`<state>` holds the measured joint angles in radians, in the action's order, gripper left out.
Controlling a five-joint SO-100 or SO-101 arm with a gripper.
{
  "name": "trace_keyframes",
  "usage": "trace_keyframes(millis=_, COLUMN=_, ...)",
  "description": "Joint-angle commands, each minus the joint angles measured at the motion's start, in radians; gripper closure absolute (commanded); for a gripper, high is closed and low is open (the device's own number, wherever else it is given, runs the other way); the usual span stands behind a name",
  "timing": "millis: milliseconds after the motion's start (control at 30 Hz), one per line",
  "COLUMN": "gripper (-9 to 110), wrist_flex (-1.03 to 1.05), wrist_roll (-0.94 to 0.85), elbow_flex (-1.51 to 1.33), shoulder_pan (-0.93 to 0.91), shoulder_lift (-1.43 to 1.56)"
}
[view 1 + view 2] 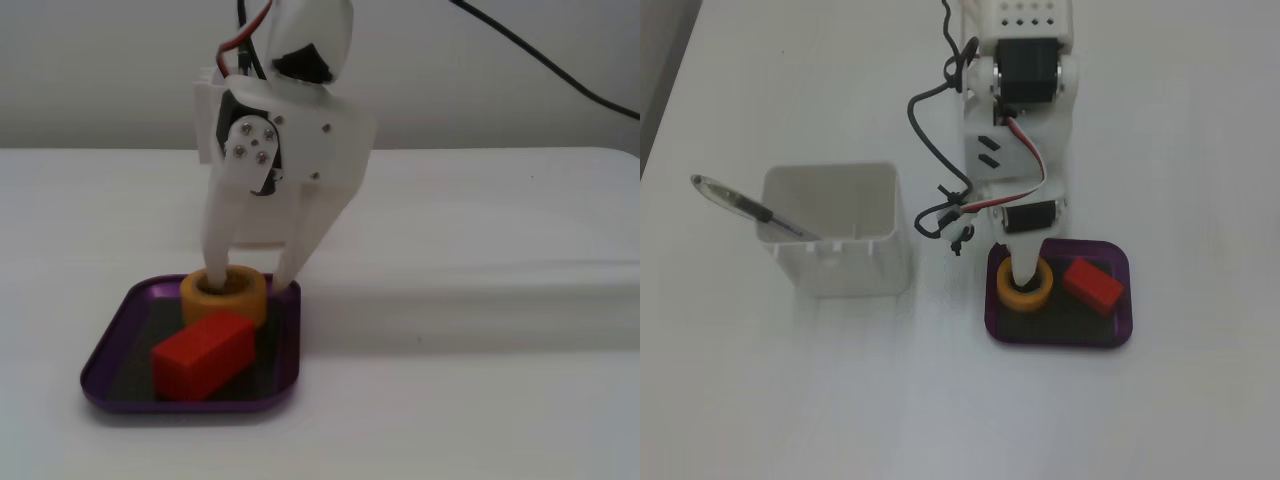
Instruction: Remove the yellow tape from the box.
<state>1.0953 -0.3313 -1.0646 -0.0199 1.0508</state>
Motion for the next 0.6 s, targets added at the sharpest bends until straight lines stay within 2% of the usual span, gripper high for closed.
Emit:
trace_keyframes(millis=0, gripper=89, wrist_flex=-0.008, wrist_roll=-0.008, elbow_flex=0.041, shoulder_pan=-0.005, shoulder_lift=0.021)
trace_keyframes(millis=133, gripper=89, wrist_flex=-0.008, wrist_roll=-0.009, elbow_flex=0.040, shoulder_pan=-0.005, shoulder_lift=0.020)
trace_keyframes(millis=433, gripper=102, wrist_flex=-0.071, wrist_roll=0.000, elbow_flex=0.025, shoulder_pan=-0.005, shoulder_lift=0.018)
trace_keyframes(millis=567, gripper=102, wrist_flex=-0.071, wrist_roll=0.000, elbow_flex=0.025, shoulder_pan=-0.003, shoulder_lift=0.018)
